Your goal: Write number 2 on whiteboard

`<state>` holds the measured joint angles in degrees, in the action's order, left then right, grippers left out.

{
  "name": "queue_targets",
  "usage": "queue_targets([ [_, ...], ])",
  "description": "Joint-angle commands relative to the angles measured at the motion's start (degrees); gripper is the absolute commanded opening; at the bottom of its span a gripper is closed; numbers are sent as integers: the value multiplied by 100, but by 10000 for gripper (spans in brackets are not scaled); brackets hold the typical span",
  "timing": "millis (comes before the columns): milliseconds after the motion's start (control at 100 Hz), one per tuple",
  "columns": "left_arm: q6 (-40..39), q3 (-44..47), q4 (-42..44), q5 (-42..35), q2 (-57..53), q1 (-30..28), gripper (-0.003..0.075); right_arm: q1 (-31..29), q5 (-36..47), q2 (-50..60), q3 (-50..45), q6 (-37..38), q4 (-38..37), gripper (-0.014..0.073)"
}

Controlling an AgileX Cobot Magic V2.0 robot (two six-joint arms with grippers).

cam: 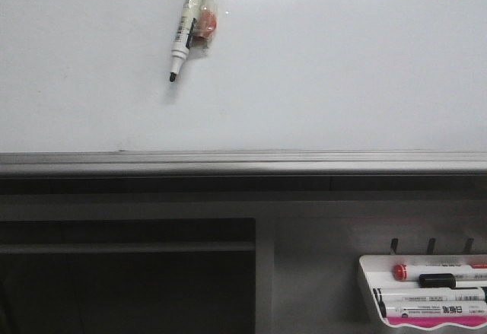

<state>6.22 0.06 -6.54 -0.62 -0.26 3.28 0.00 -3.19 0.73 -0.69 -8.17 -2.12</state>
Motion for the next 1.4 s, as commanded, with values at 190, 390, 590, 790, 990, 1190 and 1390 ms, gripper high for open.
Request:
queue_targets([
  [190,-54,69,-97,-444,-155,-10,-20,-44,457,74,-145,-26,-56,-56],
  [390,-54,69,-488,-444,-155,-10,-20,-44,483,74,-145,-16,729,-56],
  [590,-54,69,-1945,-462,-155,-10,-20,-44,621,74,-145,-16,2320,-56],
  [790,-54,13,-3433,-615,-155,-10,-20,-44,634,74,-121,-16,3821,-56],
  [990,3,-641,-3289,244,-52,-10,-20,-44,-152,-91,367,-16,3533,-54],
  [1190,651,-1912,-2634,2028,923,-10,-20,-44,-1187,-1236,1440,-16,2963,-54],
  [1390,1640,-2626,-3091,2416,2043,646,-20,74,-1923,-2556,2408,-488,2940,-55],
])
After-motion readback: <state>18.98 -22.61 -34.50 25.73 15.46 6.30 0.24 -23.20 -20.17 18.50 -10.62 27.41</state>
